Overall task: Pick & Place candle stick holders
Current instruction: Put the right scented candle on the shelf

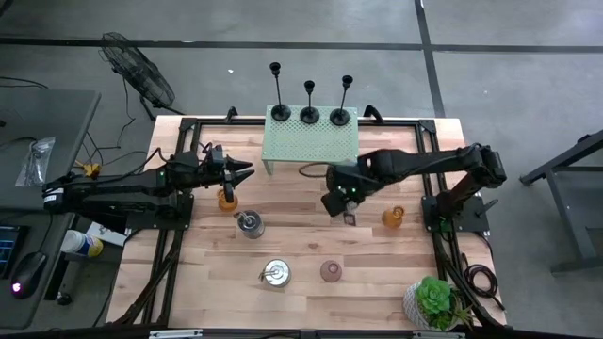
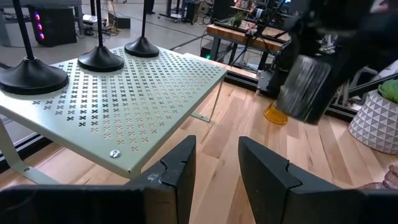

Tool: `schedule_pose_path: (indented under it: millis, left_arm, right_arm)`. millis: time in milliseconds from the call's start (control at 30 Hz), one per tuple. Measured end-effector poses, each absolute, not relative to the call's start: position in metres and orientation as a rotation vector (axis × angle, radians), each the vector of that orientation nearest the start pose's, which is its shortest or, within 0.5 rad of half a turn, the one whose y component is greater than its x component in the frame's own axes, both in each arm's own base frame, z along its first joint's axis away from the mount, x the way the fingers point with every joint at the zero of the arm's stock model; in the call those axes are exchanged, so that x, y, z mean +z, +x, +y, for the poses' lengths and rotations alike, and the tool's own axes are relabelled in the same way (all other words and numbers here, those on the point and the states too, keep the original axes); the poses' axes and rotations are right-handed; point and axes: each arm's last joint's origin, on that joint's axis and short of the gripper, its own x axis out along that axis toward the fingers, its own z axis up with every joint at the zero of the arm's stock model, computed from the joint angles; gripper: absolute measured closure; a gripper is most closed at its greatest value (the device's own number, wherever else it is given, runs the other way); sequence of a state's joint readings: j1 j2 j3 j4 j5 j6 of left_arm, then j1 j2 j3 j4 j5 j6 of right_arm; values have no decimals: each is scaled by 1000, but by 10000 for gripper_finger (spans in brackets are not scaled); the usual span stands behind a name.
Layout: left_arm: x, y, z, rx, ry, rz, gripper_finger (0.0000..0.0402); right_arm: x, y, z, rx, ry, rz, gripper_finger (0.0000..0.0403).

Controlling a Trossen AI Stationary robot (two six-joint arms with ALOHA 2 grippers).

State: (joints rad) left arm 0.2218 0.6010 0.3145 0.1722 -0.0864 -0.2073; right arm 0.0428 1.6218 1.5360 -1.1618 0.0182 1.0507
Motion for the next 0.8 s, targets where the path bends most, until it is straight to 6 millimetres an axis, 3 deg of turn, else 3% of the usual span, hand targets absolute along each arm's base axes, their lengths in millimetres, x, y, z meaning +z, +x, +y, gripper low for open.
schedule_pose_path:
  millis: [167, 467, 800]
  left_arm:
    - [230, 146, 35, 319, -213, 82, 284]
    - [230, 146, 36, 319, -213, 82, 284]
    - [230, 146, 35, 319, -213, 86, 284]
  right_arm:
    - [328, 314, 3, -459, 785, 1162, 59]
    - [353, 310, -25, -405, 692, 1131, 60]
    - [360, 298, -66, -578, 749, 1109, 60]
